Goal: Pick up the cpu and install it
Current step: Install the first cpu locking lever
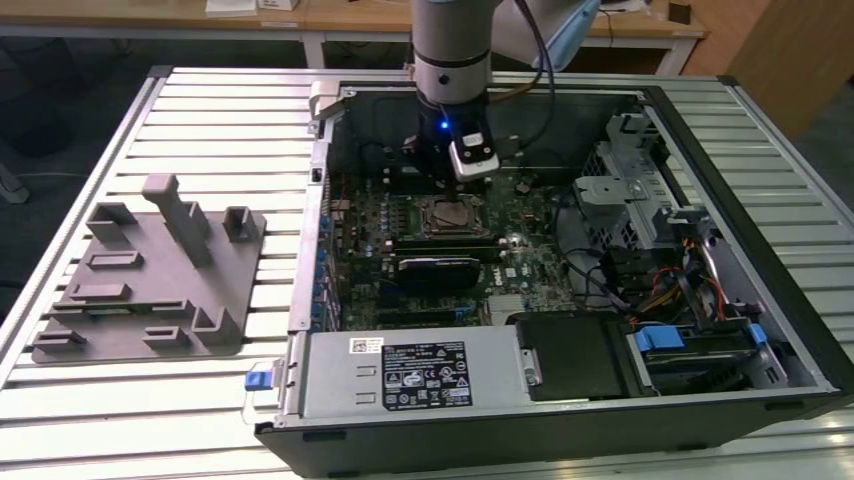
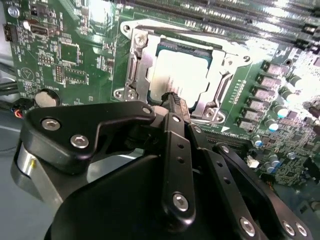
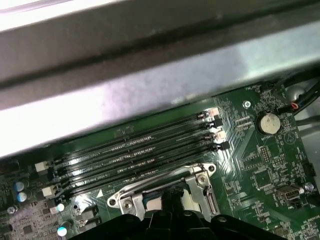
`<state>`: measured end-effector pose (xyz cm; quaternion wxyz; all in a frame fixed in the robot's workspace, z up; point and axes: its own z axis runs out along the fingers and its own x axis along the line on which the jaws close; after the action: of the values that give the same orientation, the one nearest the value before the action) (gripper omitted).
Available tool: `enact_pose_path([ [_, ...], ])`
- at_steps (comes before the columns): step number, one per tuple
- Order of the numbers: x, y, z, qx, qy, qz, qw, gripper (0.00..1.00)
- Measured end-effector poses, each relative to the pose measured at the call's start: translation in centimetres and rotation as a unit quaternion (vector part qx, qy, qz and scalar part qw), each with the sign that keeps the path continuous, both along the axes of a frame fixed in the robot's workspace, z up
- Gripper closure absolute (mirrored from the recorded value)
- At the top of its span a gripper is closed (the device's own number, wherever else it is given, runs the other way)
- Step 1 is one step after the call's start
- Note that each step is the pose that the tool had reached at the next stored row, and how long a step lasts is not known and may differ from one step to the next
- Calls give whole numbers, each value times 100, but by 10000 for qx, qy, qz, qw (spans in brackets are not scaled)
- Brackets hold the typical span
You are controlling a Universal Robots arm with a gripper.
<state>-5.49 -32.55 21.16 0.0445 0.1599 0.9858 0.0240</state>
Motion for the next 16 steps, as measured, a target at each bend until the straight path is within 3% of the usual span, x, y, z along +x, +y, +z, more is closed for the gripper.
enact_pose_path([
  [7,0,-97,0,-15,0,20,10000,89],
  [16,0,-142,1,-146,1,56,9999,89],
])
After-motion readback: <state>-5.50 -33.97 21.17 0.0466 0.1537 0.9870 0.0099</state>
